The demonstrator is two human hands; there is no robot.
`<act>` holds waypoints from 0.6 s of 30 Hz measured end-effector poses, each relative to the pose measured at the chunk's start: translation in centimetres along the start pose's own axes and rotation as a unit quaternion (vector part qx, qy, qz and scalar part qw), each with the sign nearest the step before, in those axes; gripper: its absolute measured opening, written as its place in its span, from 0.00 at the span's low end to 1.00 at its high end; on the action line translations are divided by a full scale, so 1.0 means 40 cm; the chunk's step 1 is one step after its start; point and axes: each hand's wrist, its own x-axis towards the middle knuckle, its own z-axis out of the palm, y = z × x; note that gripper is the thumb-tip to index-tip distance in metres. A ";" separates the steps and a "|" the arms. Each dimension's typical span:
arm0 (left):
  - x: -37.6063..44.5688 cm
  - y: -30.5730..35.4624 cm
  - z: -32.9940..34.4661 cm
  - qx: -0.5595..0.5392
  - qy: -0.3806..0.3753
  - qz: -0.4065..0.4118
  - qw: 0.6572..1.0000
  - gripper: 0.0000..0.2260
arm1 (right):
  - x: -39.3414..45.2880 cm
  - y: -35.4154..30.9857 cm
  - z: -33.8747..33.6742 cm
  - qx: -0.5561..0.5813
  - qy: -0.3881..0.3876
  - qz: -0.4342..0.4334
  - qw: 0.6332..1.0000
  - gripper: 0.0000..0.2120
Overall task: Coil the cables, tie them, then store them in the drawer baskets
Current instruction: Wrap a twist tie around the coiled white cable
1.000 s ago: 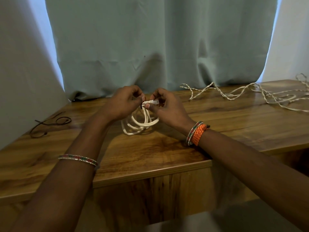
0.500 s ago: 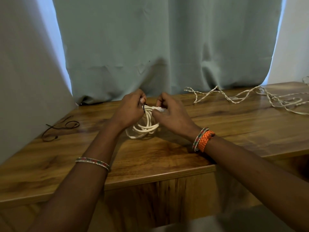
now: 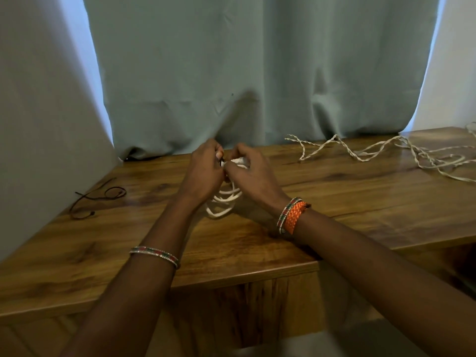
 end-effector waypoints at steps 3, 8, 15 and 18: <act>-0.002 -0.003 -0.008 -0.028 0.016 0.003 0.999 0.04 | 0.032 0.026 0.009 0.059 -0.011 0.028 0.998 0.07; 0.013 -0.012 -0.004 -0.078 0.041 -0.013 0.996 0.08 | 0.060 0.032 0.011 0.100 -0.022 0.041 0.994 0.09; 0.001 -0.003 0.007 -0.009 0.070 -0.059 0.996 0.07 | 0.063 0.026 0.022 0.072 0.002 0.036 0.997 0.08; 0.009 -0.010 0.013 0.046 0.068 -0.072 0.994 0.07 | 0.057 0.027 0.024 0.049 0.006 0.013 0.999 0.08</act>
